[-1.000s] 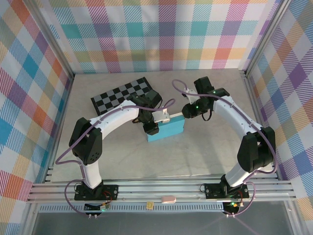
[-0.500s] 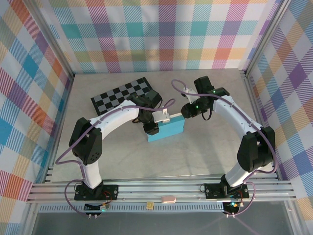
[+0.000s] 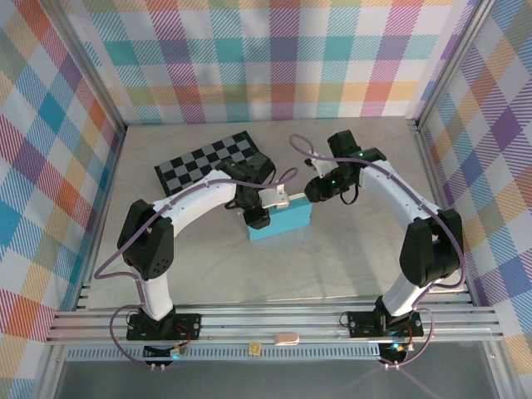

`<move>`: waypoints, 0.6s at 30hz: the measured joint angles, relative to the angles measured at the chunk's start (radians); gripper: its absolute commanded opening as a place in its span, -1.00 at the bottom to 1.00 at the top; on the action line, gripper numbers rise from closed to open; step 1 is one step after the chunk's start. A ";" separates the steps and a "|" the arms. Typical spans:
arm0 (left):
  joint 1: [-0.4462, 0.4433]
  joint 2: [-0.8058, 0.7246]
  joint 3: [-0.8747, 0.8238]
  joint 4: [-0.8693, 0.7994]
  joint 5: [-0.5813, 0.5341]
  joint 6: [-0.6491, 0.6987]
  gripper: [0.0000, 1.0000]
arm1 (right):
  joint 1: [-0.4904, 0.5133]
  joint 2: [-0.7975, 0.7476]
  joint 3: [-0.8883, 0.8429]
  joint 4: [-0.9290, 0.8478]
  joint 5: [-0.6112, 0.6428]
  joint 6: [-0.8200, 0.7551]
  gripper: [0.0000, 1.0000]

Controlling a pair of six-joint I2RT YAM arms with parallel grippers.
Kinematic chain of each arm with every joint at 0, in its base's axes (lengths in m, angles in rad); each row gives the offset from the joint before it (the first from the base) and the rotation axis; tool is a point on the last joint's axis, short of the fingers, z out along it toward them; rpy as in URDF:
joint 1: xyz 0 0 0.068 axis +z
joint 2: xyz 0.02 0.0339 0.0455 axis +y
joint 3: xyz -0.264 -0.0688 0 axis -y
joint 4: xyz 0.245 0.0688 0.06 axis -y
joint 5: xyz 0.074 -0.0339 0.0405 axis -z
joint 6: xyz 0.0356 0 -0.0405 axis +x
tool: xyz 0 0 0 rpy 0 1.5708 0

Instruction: Fold the paper box

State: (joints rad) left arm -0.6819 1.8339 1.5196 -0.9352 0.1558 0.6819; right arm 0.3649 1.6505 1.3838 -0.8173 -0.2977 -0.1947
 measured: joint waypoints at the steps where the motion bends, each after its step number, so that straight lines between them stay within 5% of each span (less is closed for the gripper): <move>1: 0.000 0.000 0.000 0.000 0.000 0.000 -0.28 | 0.000 0.000 0.000 0.000 0.002 0.000 -0.49; 18: 0.000 0.000 0.003 0.000 0.001 0.000 -0.28 | 0.000 -0.008 0.014 -0.016 0.077 0.011 -0.68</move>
State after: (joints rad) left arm -0.6819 1.8339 1.5230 -0.9356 0.1566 0.6819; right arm 0.3653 1.6428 1.3979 -0.8333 -0.2203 -0.1837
